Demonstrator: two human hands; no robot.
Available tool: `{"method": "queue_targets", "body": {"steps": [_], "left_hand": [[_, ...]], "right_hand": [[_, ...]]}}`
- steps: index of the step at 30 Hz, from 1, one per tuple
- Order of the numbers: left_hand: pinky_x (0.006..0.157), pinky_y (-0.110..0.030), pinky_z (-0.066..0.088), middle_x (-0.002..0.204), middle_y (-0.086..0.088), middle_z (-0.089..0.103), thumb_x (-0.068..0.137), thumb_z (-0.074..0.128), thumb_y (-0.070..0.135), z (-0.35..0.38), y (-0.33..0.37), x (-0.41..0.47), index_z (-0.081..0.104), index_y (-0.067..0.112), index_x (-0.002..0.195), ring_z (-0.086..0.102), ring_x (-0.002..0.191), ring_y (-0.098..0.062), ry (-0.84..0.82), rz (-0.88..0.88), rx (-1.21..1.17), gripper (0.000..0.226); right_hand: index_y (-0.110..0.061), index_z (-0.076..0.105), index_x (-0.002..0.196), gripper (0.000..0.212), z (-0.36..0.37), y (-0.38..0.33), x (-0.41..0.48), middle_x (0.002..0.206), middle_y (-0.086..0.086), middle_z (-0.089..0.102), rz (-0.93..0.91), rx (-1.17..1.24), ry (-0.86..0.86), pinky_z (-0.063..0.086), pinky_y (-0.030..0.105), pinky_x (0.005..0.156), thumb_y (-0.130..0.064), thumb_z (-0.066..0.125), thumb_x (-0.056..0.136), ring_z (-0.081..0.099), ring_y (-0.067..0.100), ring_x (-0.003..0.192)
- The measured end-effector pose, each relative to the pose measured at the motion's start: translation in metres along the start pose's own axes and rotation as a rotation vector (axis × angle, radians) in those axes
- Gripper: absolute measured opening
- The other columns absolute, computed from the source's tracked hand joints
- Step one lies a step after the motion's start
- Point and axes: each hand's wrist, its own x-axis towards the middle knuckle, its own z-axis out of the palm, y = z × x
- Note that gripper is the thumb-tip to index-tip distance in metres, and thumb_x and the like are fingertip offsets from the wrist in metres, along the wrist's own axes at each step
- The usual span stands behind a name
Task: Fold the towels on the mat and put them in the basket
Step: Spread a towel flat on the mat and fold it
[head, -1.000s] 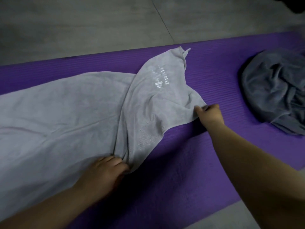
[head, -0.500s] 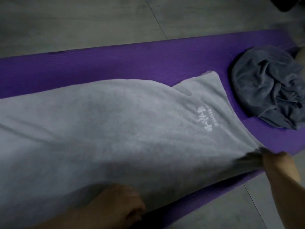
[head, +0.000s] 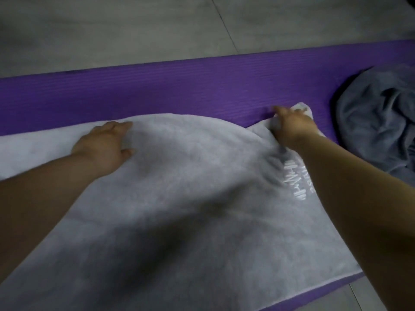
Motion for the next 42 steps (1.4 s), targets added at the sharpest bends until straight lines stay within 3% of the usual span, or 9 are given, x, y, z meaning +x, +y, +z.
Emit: {"method": "queue_targets", "body": {"steps": [4, 8, 12, 16, 20, 26, 31, 36, 42], "left_hand": [[0.099, -0.038, 0.036, 0.135, -0.016, 0.044, 0.087, 0.055, 0.01, 0.009, 0.004, -0.015, 0.034, 0.014, 0.138, 0.047, 0.119, -0.034, 0.075, -0.057, -0.095, 0.056], [0.088, -0.042, 0.041, 0.12, -0.018, 0.055, 0.085, 0.057, 0.014, 0.015, 0.006, -0.034, 0.032, 0.019, 0.14, 0.055, 0.107, -0.039, 0.076, -0.026, -0.029, 0.061], [0.088, -0.034, 0.042, 0.101, -0.004, 0.057, 0.084, 0.061, 0.029, 0.012, 0.001, -0.057, 0.055, 0.02, 0.126, 0.057, 0.104, -0.028, 0.007, 0.078, 0.027, 0.043], [0.076, -0.032, 0.041, 0.069, 0.015, 0.04, 0.08, 0.067, 0.023, 0.008, -0.003, -0.055, 0.066, 0.011, 0.097, 0.055, 0.083, -0.024, 0.01, 0.139, 0.019, 0.02], [0.077, -0.037, 0.042, 0.091, -0.013, 0.063, 0.081, 0.065, 0.016, -0.011, 0.009, -0.037, 0.065, 0.009, 0.09, 0.058, 0.091, -0.035, 0.244, 0.082, -0.043, 0.012], [0.092, -0.043, 0.042, 0.113, -0.028, 0.06, 0.088, 0.054, 0.012, -0.045, 0.017, 0.009, 0.061, 0.002, 0.11, 0.053, 0.108, -0.042, 0.403, -0.022, -0.099, 0.025], [0.112, -0.036, 0.023, 0.147, -0.019, 0.031, 0.089, 0.053, 0.014, -0.022, 0.002, 0.007, 0.025, 0.007, 0.143, 0.03, 0.136, -0.033, 0.174, -0.003, -0.055, 0.062], [0.115, -0.033, 0.001, 0.156, 0.001, -0.01, 0.093, 0.036, 0.046, 0.009, -0.008, -0.022, -0.003, 0.027, 0.146, -0.006, 0.144, -0.017, -0.12, 0.075, 0.257, 0.069], [0.114, -0.022, 0.006, 0.155, 0.005, 0.008, 0.093, 0.042, 0.038, -0.016, -0.023, -0.037, 0.013, 0.029, 0.145, 0.009, 0.143, -0.011, -0.064, 0.092, 0.015, 0.06]], "right_hand": [[0.002, 0.047, 0.118, 0.032, 0.018, 0.0, -0.022, 0.128, 0.021, 0.044, 0.021, 0.026, 0.102, 0.037, 0.043, 0.088, -0.014, 0.037, 0.093, 0.043, 0.036, 0.117], [0.012, 0.054, 0.106, 0.063, 0.044, 0.032, -0.078, 0.11, 0.036, 0.051, 0.085, 0.247, 0.39, 0.043, 0.05, 0.074, -0.033, 0.026, 0.074, 0.053, 0.049, 0.096], [0.001, 0.055, 0.122, 0.075, 0.049, 0.06, -0.117, 0.11, 0.03, 0.054, 0.026, 0.157, 0.224, 0.05, 0.051, 0.07, -0.041, 0.034, 0.065, 0.058, 0.047, 0.091], [-0.007, 0.057, 0.124, 0.041, 0.029, 0.054, -0.111, 0.124, 0.024, 0.049, 0.048, 0.031, 0.138, 0.045, 0.048, 0.075, -0.018, 0.053, 0.085, 0.055, 0.044, 0.101], [0.003, 0.059, 0.114, 0.029, -0.008, 0.038, -0.075, 0.124, 0.027, 0.046, 0.022, -0.059, 0.24, 0.043, 0.048, 0.074, -0.011, 0.049, 0.091, 0.054, 0.048, 0.096], [0.002, 0.046, 0.123, 0.033, -0.05, -0.005, 0.0, 0.135, 0.023, 0.035, 0.069, 0.064, 0.349, 0.032, 0.038, 0.088, -0.002, 0.039, 0.091, 0.041, 0.037, 0.118], [-0.017, 0.009, 0.148, 0.069, -0.017, -0.021, 0.01, 0.156, 0.008, -0.007, 0.153, 0.25, 0.141, 0.024, 0.034, 0.109, -0.002, 0.045, 0.09, 0.019, 0.029, 0.14], [-0.022, 0.007, 0.148, 0.059, 0.035, -0.016, -0.018, 0.157, 0.006, -0.005, 0.071, 0.057, -0.011, 0.001, 0.04, 0.116, -0.038, 0.033, 0.097, 0.0, 0.024, 0.144], [-0.021, 0.015, 0.147, 0.057, 0.015, -0.021, -0.018, 0.156, 0.005, 0.006, 0.089, -0.057, -0.117, 0.008, 0.041, 0.116, -0.038, 0.034, 0.096, 0.007, 0.025, 0.143]]}}
